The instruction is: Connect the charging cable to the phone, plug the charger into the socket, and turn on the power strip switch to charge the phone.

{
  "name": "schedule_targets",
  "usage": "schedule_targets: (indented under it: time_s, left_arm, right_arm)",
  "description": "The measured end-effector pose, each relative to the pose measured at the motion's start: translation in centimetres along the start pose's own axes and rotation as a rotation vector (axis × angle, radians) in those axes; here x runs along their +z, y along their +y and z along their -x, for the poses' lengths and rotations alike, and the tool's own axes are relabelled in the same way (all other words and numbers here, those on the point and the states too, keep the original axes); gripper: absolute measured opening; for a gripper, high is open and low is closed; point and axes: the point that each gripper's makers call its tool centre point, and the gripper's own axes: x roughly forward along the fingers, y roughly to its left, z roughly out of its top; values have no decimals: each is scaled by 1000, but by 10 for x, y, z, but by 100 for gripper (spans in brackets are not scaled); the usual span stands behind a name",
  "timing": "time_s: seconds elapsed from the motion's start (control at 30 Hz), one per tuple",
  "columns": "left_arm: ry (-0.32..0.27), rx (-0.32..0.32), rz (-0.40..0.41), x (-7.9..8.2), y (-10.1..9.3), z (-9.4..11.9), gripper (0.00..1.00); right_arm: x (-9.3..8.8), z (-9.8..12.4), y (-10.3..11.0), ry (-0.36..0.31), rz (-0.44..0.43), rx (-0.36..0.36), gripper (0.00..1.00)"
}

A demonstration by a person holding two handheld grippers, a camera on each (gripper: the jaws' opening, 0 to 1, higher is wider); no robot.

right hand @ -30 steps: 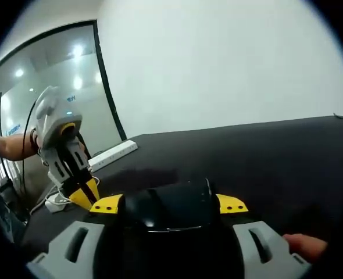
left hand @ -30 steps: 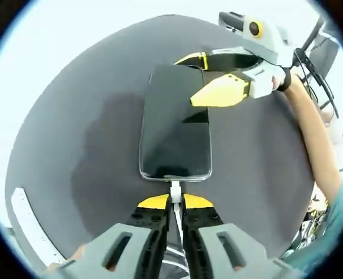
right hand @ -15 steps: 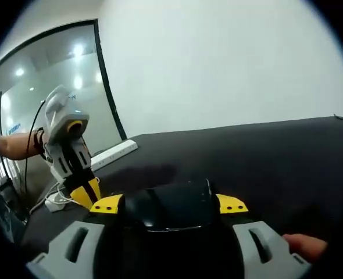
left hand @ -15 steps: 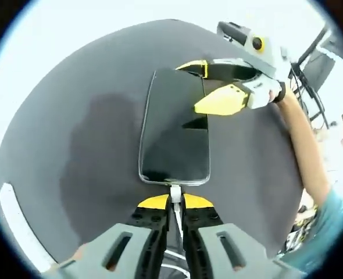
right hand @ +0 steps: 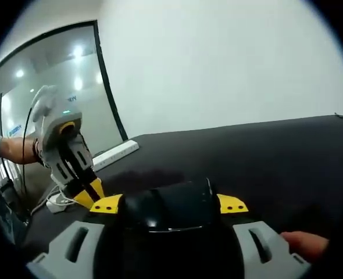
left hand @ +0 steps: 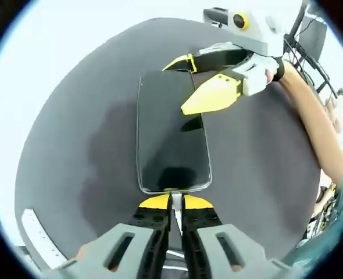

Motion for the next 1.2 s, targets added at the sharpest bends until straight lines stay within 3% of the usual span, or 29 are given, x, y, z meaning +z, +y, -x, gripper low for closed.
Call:
schedule_targets:
  time_s: [0.17, 0.2, 0.27, 0.4, 0.5, 0.6, 0.7, 0.83, 0.93, 1.0, 1.13, 1.2]
  left_arm:
    - [-44, 14, -22, -8, 0, 5, 3]
    - [-62, 8, 4, -8, -1, 5, 4]
    - [-53, 2, 63, -12, -2, 7, 8]
    - [-33, 9, 23, -16, 13, 12, 17]
    - [-33, -12, 66, -28, 14, 17, 19]
    - [0, -19, 59, -32, 18, 15, 17]
    - [-9, -22, 47, -28, 17, 14, 15]
    - [17, 10, 17, -31, 16, 18, 11]
    - [34, 23, 57, -38, 14, 19, 10]
    - [50, 17, 138, -40, 12, 17, 6]
    - [32, -4, 164, -45, 5, 17, 3]
    - [17, -25, 138, -42, 4, 17, 1]
  right_arm:
    - [-3, -2, -2, 2, 47, -17, 52]
    - [-4, -1, 1, 1, 51, -21, 51]
    - [-4, -1, 1, 1, 52, -26, 50]
    - [-3, -1, 1, 0, 53, -25, 50]
    - [-3, 0, 0, 0, 51, -24, 50]
    - [-4, 0, 1, 1, 51, -24, 50]
    - [-4, 0, 1, 1, 51, -26, 49]
    - [-5, 0, 1, 1, 51, -27, 49]
    - [-5, 0, 0, 2, 51, -28, 49]
    - [-5, 0, -1, 2, 51, -28, 49]
    - [-5, 1, 0, 3, 52, -28, 49]
    - [-4, 0, -1, 3, 52, -28, 48]
